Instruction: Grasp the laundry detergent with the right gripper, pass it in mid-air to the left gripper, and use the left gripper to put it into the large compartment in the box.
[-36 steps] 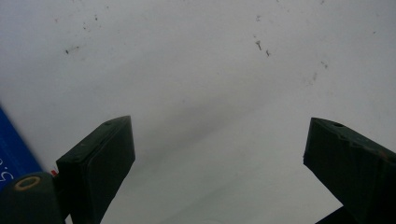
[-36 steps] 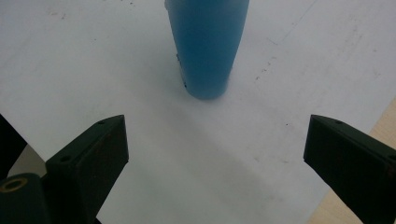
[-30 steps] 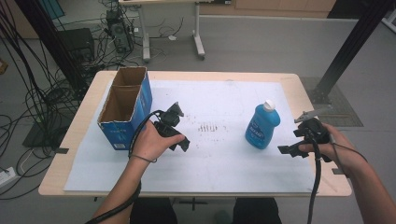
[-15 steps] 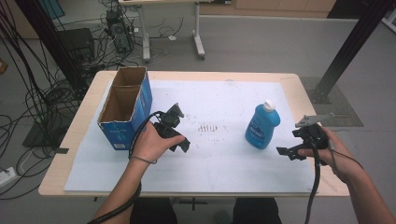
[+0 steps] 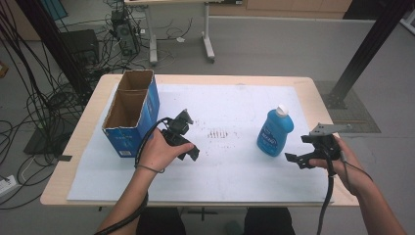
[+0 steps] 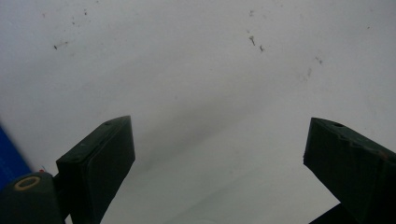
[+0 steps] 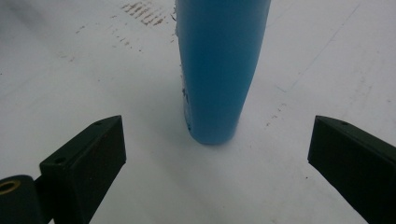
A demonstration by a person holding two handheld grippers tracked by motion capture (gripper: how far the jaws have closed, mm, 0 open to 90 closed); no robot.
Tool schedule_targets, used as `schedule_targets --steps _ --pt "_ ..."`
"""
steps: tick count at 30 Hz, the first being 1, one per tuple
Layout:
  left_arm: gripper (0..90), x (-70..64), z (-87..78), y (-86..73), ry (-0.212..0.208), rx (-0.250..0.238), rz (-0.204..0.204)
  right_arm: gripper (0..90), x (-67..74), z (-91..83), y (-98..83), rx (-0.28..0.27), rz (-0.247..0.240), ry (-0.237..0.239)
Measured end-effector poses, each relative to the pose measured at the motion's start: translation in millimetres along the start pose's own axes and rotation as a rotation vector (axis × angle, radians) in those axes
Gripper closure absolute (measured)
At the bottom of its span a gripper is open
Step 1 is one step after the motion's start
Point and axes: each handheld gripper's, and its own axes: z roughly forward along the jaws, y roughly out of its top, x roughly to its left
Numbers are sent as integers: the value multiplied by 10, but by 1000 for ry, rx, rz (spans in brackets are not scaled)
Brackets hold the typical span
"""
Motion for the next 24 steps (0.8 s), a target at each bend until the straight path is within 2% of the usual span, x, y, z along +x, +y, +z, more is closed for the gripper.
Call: schedule_targets --steps 7,24 --pt "92 -4 2 -14 1 -5 -9 36 12 38 -67 -53 11 6" --pt "92 -40 -5 -29 -3 -2 -1 32 35 148 -170 -161 28 -5"
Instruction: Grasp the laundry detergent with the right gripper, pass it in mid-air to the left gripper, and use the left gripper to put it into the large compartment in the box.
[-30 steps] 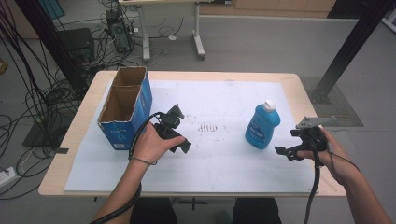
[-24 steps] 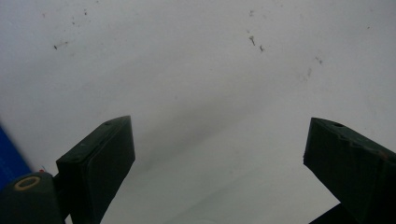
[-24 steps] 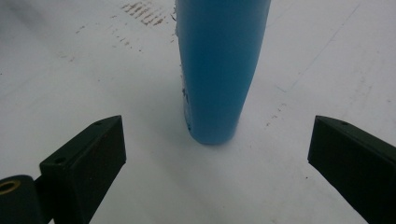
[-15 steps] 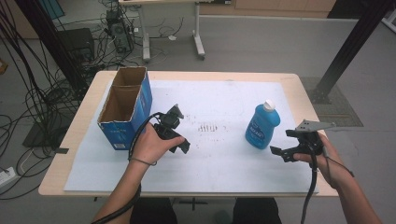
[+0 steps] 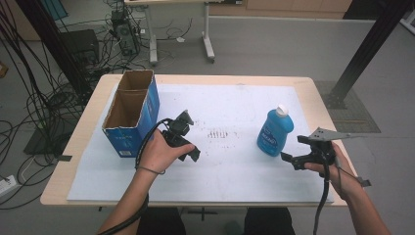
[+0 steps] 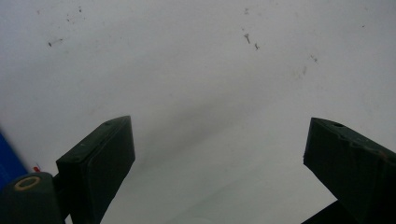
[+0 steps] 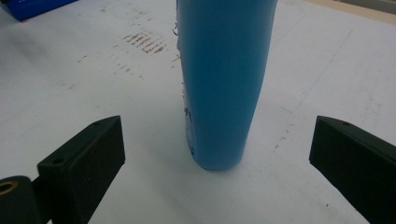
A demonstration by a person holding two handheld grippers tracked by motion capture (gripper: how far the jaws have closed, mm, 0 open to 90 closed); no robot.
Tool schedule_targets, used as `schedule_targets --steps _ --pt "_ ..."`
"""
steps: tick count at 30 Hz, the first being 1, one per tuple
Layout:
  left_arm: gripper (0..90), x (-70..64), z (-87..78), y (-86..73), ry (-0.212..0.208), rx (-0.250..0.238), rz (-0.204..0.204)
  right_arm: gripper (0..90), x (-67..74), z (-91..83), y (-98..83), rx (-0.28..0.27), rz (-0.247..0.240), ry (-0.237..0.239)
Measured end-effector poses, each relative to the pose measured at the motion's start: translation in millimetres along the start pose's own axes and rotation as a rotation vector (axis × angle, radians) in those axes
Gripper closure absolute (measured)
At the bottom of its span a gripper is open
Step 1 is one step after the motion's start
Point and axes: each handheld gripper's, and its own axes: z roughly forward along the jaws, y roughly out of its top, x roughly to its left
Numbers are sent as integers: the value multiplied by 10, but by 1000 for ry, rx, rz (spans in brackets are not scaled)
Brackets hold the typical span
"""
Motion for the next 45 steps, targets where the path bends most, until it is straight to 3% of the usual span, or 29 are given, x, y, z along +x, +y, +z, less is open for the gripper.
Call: schedule_targets --steps 19,45 --pt "91 -33 -3 -39 -5 -11 1 37 25 112 -142 -168 26 -5" --pt "92 -3 23 -72 -15 -2 -2 41 20 441 -102 -224 28 -18"
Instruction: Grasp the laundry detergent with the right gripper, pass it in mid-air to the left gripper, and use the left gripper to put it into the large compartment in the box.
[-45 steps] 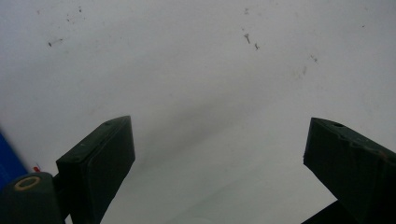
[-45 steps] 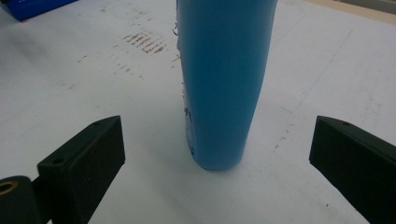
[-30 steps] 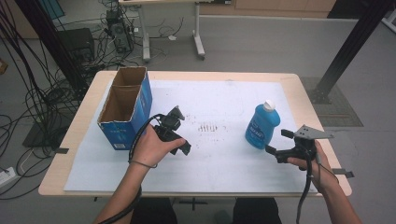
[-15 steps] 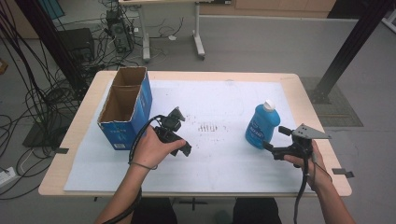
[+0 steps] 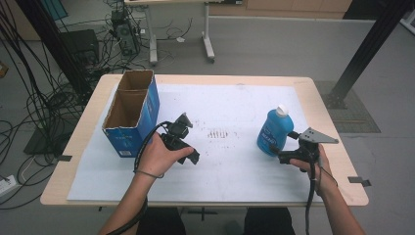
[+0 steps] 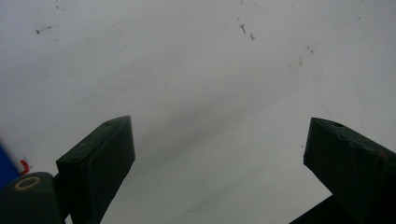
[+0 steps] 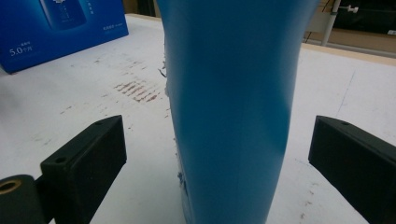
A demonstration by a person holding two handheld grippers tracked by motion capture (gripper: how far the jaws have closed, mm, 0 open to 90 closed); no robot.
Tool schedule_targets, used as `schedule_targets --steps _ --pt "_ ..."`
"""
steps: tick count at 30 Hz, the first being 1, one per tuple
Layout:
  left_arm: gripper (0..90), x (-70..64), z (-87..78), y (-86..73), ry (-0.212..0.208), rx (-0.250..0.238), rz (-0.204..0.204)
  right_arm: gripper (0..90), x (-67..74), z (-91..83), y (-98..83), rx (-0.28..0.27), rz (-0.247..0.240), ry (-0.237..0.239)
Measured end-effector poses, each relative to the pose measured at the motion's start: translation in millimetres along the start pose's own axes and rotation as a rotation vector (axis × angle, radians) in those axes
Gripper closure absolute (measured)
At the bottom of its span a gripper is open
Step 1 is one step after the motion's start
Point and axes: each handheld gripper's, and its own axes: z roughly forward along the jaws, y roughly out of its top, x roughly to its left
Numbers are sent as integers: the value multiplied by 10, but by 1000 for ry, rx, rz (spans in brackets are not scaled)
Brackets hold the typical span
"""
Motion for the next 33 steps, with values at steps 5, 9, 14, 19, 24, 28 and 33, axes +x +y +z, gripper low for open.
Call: schedule_targets --steps 5,9,14,19,24,28,33 --pt "92 1 16 -3 1 4 1 42 -4 50 0 -2 -4 0" --pt "92 13 17 -3 -2 6 -2 45 -17 93 -9 -8 1 -1" --pt "92 12 15 0 -2 6 -1 46 -14 140 -23 -8 1 -1" --pt "92 7 18 6 1 10 1 47 -16 186 -22 -17 -2 2" --pt "92 6 11 17 4 16 8 47 -23 217 -18 -20 -1 1" --pt "92 5 11 21 6 15 6 47 -24 222 -24 -26 6 3" --pt "92 10 2 23 7 17 7 47 -18 223 -28 -26 8 3"
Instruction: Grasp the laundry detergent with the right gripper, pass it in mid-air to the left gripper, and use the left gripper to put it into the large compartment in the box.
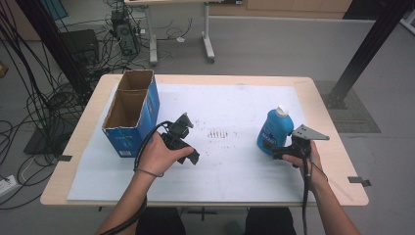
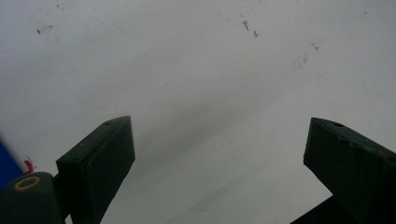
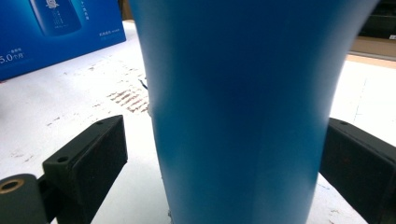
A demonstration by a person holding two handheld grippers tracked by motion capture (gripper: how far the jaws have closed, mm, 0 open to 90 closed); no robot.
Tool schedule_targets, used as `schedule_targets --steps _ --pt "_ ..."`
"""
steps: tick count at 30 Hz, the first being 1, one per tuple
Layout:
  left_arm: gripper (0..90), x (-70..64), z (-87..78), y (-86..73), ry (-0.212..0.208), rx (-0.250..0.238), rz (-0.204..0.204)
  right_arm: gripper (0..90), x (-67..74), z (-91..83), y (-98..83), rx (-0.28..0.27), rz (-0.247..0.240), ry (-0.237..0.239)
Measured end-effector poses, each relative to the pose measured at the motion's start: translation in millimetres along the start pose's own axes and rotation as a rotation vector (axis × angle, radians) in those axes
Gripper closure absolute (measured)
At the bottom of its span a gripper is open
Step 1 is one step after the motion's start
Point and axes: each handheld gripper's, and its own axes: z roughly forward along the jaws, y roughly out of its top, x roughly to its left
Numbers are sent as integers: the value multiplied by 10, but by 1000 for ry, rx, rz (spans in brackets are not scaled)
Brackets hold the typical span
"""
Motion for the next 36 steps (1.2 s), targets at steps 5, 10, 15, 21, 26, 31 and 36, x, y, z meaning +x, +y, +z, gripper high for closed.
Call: schedule_targets --steps 5,10,15,21,26,31,36 --pt "92 -5 2 -1 1 -1 3 47 6 3 -2 0 -1 0" --pt "92 -14 10 2 -1 1 5 47 4 -9 0 -2 2 -3" --pt "92 -24 16 1 -1 1 3 47 -1 -25 3 -6 2 -7" --pt "92 -28 17 1 -1 1 4 47 -2 -27 4 -8 1 -10" --pt "92 -18 19 4 0 1 3 47 3 -26 4 -10 1 -8" --pt "92 -21 17 7 0 0 2 47 -1 -29 4 -12 4 -7" --pt "92 -32 24 14 -2 2 2 47 -7 -36 6 -13 2 -11"
